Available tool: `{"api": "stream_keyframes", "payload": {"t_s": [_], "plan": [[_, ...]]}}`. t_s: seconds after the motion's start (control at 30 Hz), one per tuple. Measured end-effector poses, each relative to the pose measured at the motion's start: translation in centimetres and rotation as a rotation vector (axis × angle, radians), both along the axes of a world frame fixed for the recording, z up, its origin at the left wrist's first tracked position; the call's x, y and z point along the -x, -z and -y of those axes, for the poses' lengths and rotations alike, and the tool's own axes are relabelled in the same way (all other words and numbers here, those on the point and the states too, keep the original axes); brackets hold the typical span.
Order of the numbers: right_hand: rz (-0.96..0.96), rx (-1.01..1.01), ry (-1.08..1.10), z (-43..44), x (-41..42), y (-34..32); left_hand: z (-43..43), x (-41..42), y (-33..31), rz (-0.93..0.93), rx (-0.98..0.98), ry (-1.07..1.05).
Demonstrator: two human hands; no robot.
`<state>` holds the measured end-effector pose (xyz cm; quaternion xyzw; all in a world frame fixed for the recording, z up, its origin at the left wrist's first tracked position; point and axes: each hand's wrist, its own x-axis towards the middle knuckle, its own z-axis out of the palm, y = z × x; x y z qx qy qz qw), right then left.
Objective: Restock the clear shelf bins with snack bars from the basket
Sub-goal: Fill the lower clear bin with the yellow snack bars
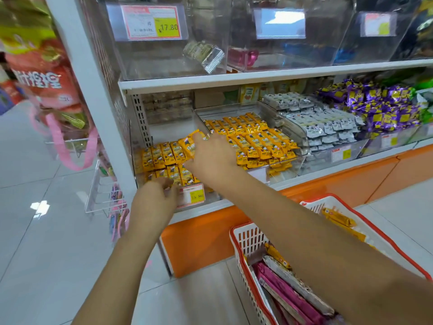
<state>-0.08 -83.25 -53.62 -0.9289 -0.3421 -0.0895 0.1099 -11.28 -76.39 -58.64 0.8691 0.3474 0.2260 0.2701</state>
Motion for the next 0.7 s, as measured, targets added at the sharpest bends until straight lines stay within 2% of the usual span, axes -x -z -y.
{"api": "stream_keyframes", "payload": {"t_s": [0.1, 0.23, 0.47, 0.7], "plan": [[0.128, 0.255, 0.072, -3.7, -1.5, 0.7, -0.4, 0.1, 0.9, -0.129, -0.066, 0.057], [0.197, 0.443, 0.078, -5.6, -2.0, 2.5, -0.9, 0.4, 0.8, -0.125, -0.079, 0.115], [0.079, 0.558, 0.113, -5.3, -1.2, 3.7, -1.1, 0.5, 0.8, -0.112, -0.047, 0.139], [-0.238, 0.387, 0.107, -4.9, -1.1, 3.6, -1.0, 0.6, 0.8, -0.123, -0.062, 0.152]]}}
